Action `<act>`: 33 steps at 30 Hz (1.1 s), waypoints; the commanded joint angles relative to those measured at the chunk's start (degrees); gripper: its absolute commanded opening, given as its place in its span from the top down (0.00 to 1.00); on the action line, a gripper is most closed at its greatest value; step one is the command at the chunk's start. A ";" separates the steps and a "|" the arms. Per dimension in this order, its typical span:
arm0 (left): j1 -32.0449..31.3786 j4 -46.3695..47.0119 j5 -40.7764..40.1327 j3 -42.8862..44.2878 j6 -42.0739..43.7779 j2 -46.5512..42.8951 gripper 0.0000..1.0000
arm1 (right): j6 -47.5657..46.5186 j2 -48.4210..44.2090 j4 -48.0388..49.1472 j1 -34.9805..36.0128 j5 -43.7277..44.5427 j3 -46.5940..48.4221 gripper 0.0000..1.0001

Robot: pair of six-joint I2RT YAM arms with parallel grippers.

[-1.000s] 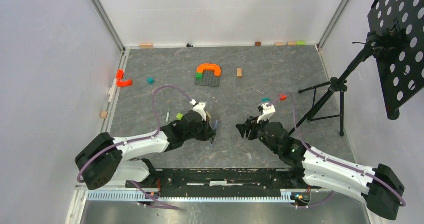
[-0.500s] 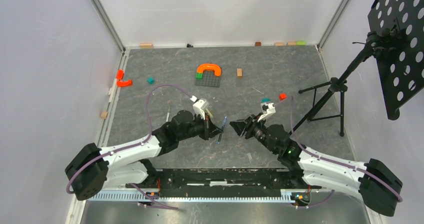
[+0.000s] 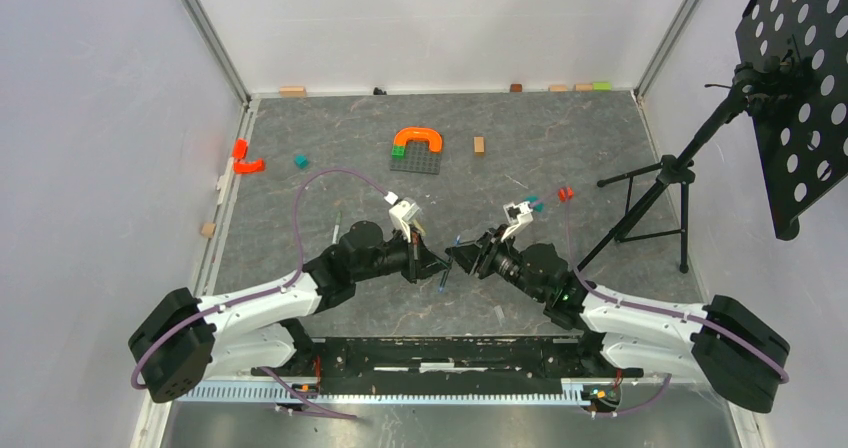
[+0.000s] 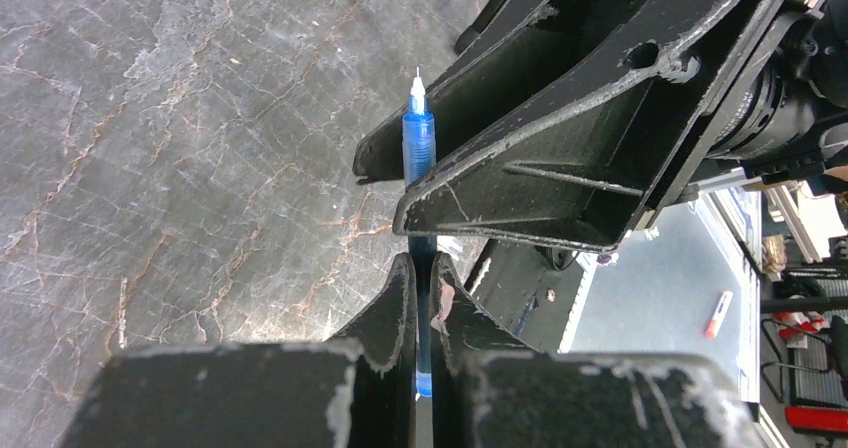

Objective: Insert the pens into the pen caps

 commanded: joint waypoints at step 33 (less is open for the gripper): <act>-0.37 25.54 18.15 -5.84 -0.54 -5.27 0.44 | -4.63 -1.88 32.65 -0.05 -28.66 -2.88 1.00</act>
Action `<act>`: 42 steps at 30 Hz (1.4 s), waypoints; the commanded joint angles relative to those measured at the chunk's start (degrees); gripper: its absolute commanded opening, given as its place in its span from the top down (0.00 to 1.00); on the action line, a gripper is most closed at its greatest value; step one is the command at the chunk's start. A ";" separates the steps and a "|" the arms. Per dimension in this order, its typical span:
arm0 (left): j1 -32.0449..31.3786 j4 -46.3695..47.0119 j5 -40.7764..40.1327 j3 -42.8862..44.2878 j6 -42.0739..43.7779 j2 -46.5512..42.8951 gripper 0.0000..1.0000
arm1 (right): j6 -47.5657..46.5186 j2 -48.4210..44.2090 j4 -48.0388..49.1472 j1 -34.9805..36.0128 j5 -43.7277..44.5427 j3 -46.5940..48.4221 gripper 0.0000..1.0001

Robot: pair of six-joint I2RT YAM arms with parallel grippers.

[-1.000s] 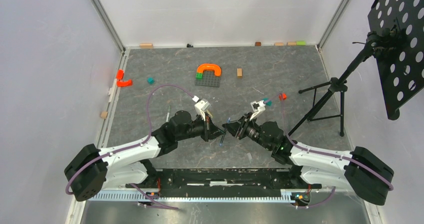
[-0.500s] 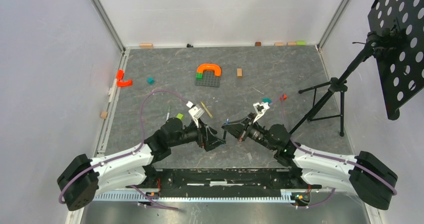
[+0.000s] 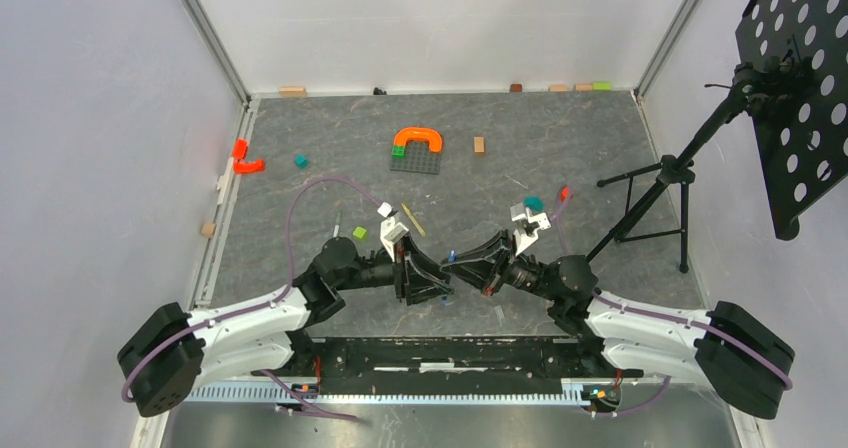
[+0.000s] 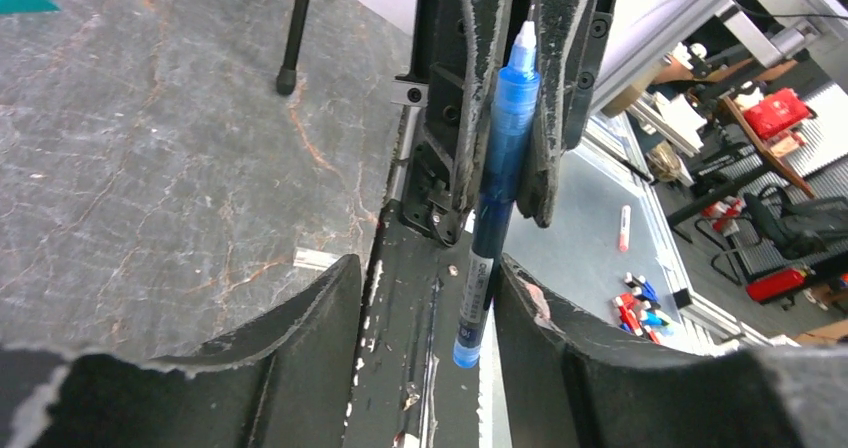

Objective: Insert the pens into the pen caps

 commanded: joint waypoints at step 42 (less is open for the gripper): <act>-0.61 -79.37 -44.91 27.95 0.74 -26.33 0.98 | -25.24 1.80 -65.53 0.04 31.66 32.01 0.32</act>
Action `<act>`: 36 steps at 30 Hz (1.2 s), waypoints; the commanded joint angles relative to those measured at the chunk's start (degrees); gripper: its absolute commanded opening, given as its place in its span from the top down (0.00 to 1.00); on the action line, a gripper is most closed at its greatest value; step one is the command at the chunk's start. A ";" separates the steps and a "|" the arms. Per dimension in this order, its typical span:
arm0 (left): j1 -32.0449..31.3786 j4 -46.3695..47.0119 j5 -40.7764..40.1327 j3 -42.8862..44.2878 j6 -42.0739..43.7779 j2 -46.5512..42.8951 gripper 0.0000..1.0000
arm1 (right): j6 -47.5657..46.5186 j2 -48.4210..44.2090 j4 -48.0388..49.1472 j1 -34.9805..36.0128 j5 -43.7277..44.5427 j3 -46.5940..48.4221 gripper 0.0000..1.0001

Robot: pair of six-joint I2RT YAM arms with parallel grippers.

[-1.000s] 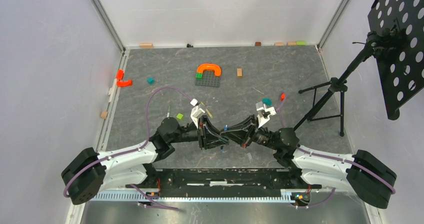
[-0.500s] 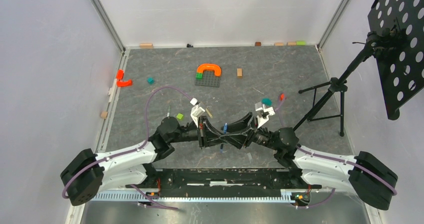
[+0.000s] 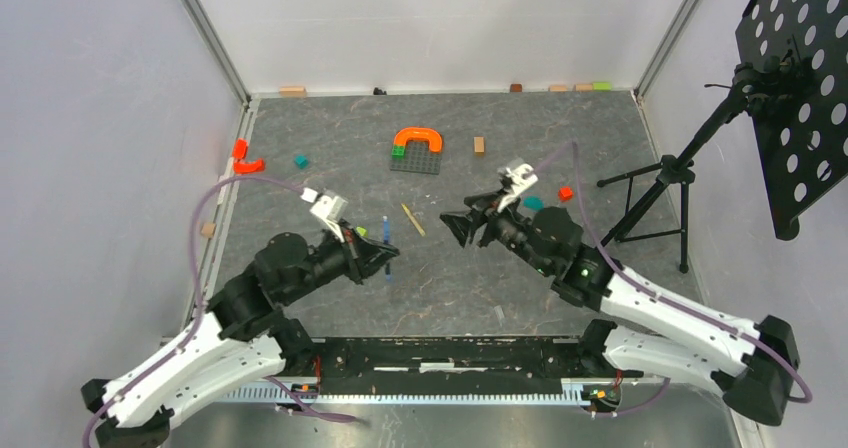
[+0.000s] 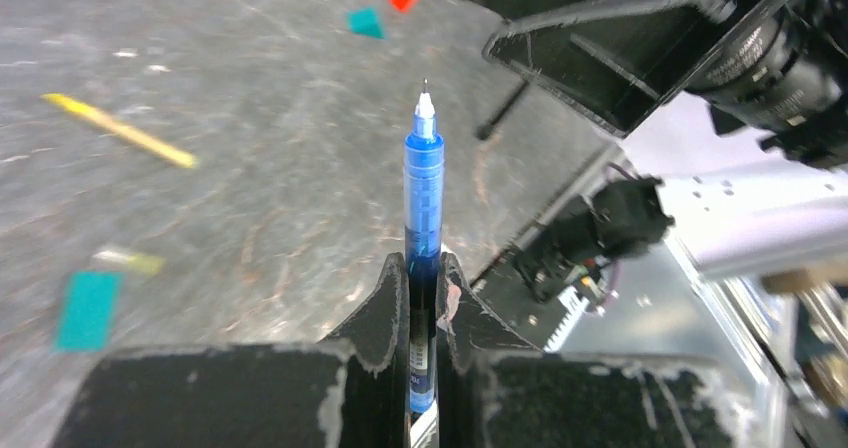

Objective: Insert the pens into the pen caps

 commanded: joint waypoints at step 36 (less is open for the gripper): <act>-0.17 -30.23 -22.40 9.92 8.03 -12.43 0.98 | -14.96 66.64 -29.09 7.24 0.39 45.30 0.52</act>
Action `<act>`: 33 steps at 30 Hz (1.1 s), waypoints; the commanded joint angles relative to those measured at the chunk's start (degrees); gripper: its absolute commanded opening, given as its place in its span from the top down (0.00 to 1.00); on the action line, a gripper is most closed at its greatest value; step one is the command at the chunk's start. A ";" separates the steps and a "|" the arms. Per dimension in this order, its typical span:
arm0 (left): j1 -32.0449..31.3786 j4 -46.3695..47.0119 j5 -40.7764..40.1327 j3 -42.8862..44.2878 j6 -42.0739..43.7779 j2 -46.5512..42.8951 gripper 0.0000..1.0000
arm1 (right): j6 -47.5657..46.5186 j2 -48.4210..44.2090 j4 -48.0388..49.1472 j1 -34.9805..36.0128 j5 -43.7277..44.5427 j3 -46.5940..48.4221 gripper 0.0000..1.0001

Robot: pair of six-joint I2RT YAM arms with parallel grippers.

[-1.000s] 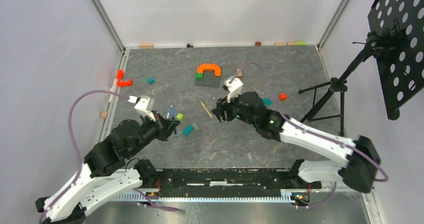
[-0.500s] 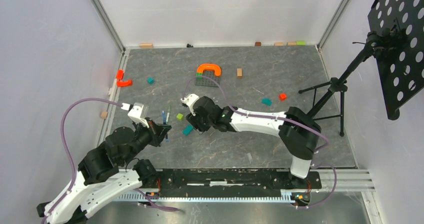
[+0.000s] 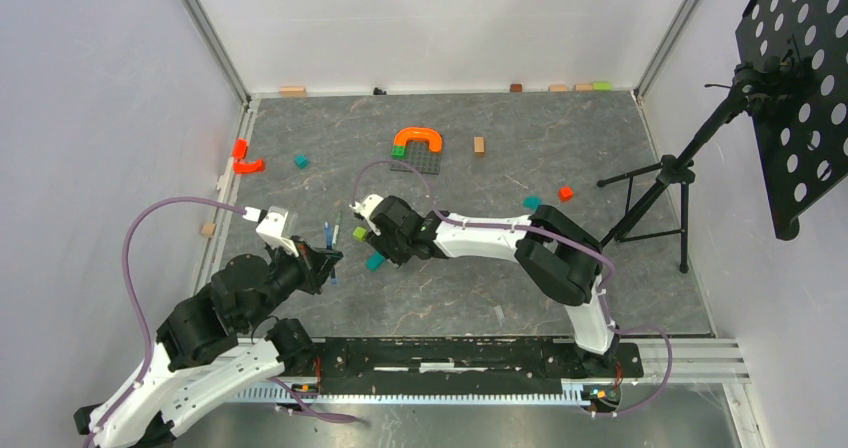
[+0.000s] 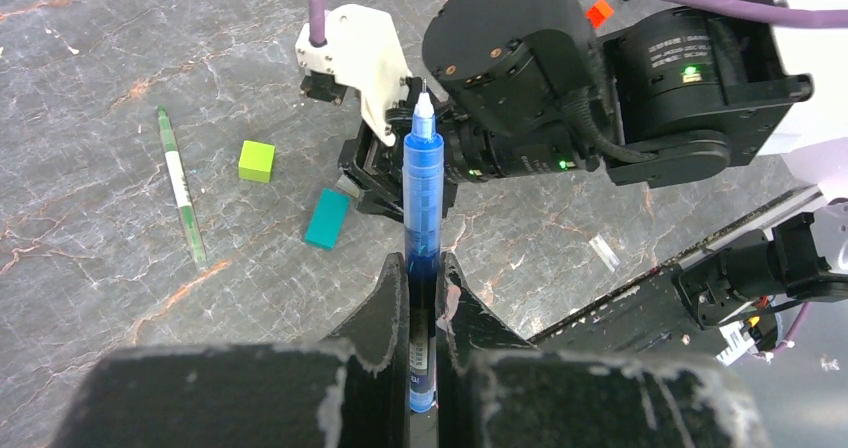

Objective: Insert the pens into the pen caps

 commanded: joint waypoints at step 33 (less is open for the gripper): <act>-0.11 1.41 -0.07 -0.39 2.11 -0.18 0.98 | -2.35 7.00 -11.17 1.06 1.33 6.03 0.87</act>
